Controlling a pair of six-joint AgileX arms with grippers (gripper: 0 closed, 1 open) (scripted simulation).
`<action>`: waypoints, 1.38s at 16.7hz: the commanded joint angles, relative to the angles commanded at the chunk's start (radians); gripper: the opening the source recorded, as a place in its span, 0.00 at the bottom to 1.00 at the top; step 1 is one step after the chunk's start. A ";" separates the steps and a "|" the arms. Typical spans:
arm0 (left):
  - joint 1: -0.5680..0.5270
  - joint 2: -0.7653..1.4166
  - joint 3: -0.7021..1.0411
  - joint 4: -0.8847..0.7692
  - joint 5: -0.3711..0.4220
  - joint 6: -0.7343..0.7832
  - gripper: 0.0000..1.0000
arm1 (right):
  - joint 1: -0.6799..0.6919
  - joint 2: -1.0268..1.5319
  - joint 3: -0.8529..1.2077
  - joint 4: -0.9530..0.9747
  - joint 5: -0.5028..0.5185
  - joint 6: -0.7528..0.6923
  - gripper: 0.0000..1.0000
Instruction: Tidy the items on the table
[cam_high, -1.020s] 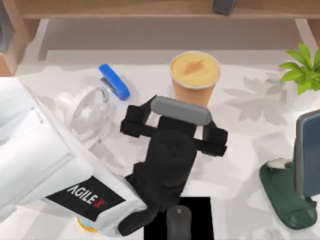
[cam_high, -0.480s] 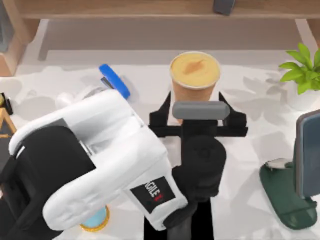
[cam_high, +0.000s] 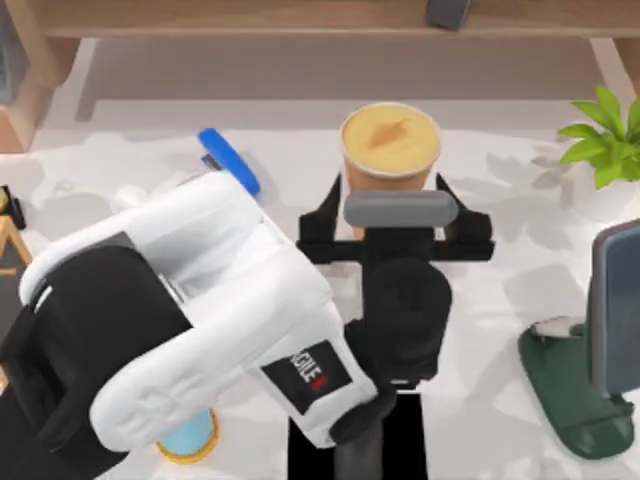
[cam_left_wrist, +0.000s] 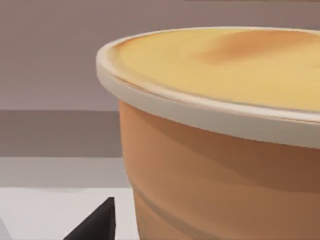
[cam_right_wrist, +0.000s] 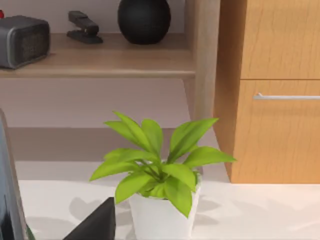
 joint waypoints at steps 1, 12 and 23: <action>0.013 0.008 0.019 -0.012 0.013 0.000 1.00 | 0.000 0.000 0.000 0.000 0.000 0.000 1.00; 0.038 0.025 0.059 -0.036 0.039 -0.001 0.62 | 0.000 0.000 0.000 0.000 0.000 0.000 1.00; 0.038 0.025 0.059 -0.036 0.039 -0.001 0.00 | 0.000 0.000 0.000 0.000 0.000 0.000 1.00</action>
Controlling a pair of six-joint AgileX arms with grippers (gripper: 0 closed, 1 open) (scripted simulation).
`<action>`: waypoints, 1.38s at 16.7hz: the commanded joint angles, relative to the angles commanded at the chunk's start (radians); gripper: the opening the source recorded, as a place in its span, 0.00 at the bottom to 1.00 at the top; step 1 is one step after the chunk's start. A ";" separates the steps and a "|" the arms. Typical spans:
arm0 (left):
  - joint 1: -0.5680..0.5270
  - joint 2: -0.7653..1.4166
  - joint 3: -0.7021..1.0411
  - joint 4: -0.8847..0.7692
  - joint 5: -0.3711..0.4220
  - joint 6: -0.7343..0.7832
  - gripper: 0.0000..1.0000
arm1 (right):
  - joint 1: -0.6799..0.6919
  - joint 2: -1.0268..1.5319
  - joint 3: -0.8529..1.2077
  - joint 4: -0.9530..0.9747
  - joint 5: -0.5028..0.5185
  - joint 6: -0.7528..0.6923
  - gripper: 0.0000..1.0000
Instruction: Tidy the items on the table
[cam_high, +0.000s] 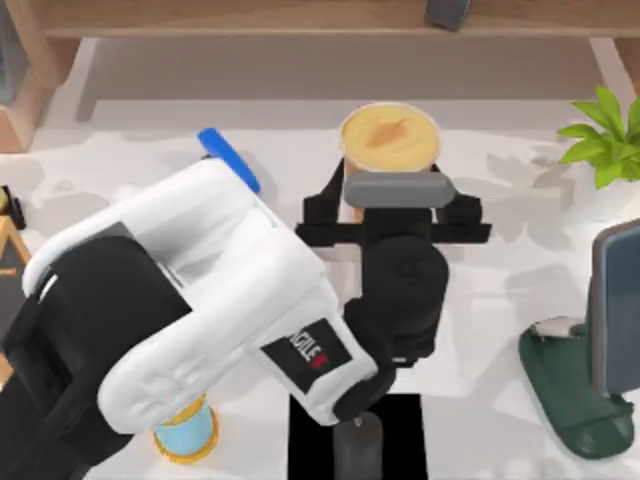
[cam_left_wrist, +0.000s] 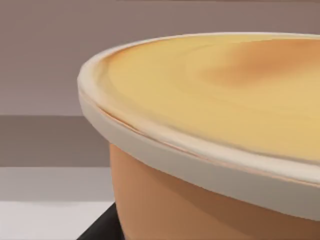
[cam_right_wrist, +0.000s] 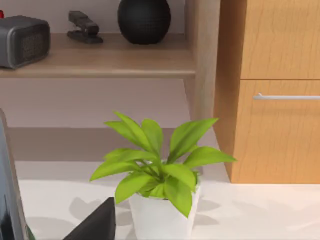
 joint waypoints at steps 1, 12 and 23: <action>0.000 0.000 0.000 0.000 0.000 0.000 0.00 | 0.000 0.000 0.000 0.000 0.000 0.000 1.00; -0.003 -0.034 -0.006 -0.027 -0.001 0.002 0.00 | 0.000 0.000 0.000 0.000 0.000 0.000 1.00; 0.130 -0.210 0.111 -0.113 0.146 0.008 0.00 | 0.000 0.000 0.000 0.000 0.000 0.000 1.00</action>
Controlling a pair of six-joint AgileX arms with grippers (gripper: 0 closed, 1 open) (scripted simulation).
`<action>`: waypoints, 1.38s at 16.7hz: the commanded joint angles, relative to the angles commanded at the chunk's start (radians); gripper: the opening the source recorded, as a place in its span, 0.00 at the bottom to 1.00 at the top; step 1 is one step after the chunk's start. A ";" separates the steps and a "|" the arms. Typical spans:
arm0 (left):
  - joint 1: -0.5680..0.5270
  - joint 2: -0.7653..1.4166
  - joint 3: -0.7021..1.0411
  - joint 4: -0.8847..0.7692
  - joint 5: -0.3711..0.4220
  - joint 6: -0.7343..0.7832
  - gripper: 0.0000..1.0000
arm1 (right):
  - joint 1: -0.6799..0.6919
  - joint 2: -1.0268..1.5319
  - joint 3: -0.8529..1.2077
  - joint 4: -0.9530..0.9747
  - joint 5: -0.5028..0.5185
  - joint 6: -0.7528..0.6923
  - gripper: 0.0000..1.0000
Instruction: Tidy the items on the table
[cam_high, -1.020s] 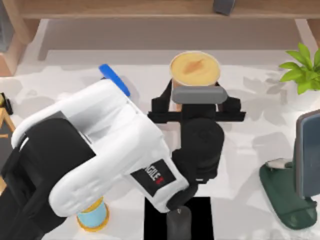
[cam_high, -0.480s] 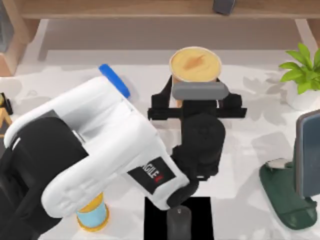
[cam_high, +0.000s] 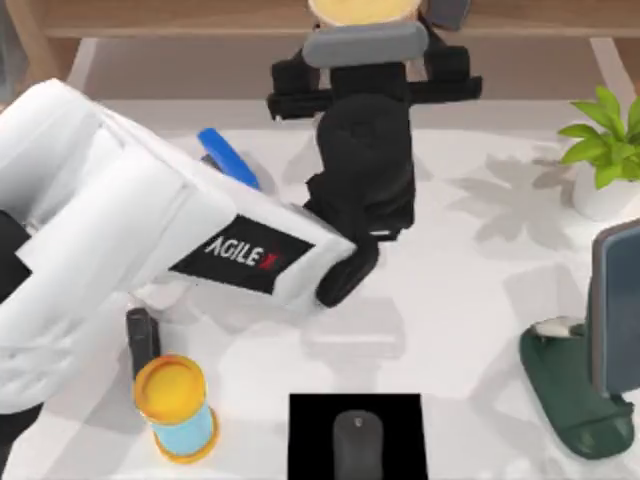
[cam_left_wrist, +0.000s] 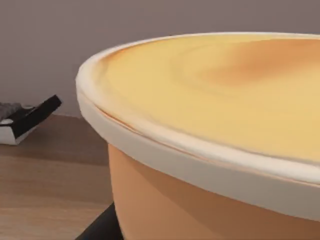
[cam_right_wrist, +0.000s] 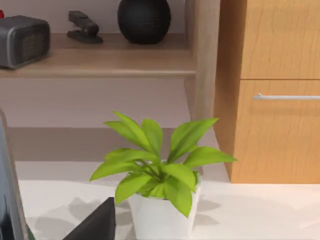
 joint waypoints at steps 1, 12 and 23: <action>0.029 -0.026 0.015 -0.027 0.034 0.001 0.00 | 0.000 0.000 0.000 0.000 0.000 0.000 1.00; 0.422 -0.171 0.115 -0.414 0.415 -0.003 0.00 | 0.000 0.000 0.000 0.000 0.000 0.000 1.00; 0.517 -0.178 0.124 -0.516 0.501 -0.006 0.00 | 0.000 0.000 0.000 0.000 0.000 0.000 1.00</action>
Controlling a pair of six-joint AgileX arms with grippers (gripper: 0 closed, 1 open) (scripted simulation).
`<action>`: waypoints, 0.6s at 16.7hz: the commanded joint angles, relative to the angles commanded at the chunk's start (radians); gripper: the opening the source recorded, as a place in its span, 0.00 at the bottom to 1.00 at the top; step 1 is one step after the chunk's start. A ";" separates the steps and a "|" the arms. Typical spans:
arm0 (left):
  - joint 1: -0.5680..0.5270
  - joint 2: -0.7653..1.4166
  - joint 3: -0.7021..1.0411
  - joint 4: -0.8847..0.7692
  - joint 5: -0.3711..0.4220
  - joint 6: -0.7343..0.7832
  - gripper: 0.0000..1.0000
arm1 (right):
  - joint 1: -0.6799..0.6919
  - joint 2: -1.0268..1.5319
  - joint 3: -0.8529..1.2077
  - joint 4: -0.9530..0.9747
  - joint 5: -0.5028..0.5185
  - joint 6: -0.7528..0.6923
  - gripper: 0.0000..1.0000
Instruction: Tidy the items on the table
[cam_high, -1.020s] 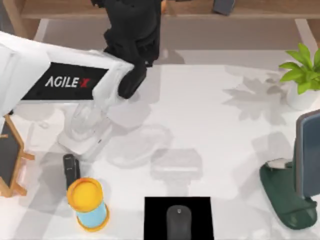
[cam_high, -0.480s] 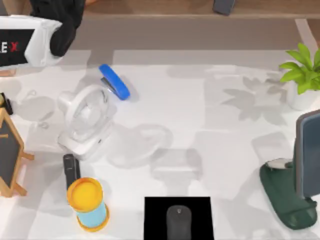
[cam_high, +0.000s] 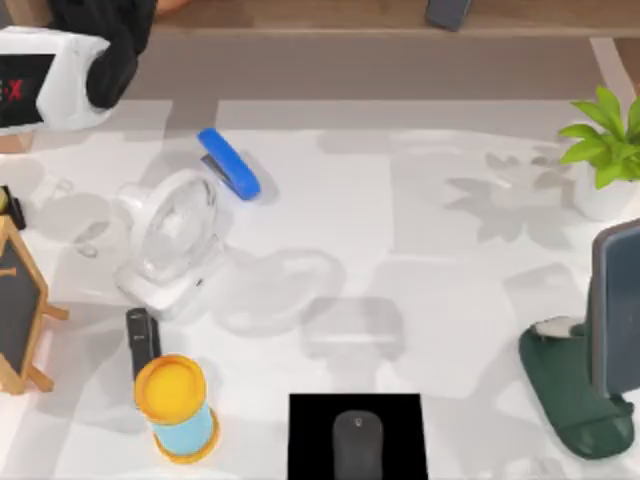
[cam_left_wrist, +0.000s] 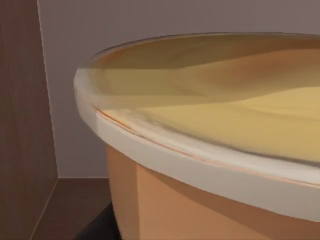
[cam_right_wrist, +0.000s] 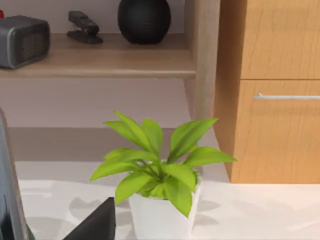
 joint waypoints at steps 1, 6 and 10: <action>0.001 -0.001 0.002 0.000 0.000 -0.001 0.00 | 0.000 0.000 0.000 0.000 0.000 0.000 1.00; 0.005 -0.003 0.002 -0.003 0.003 -0.002 0.00 | 0.000 0.000 0.000 0.000 0.000 0.000 1.00; 0.005 -0.003 0.002 -0.003 0.003 -0.002 0.23 | 0.000 0.000 0.000 0.000 0.000 0.000 1.00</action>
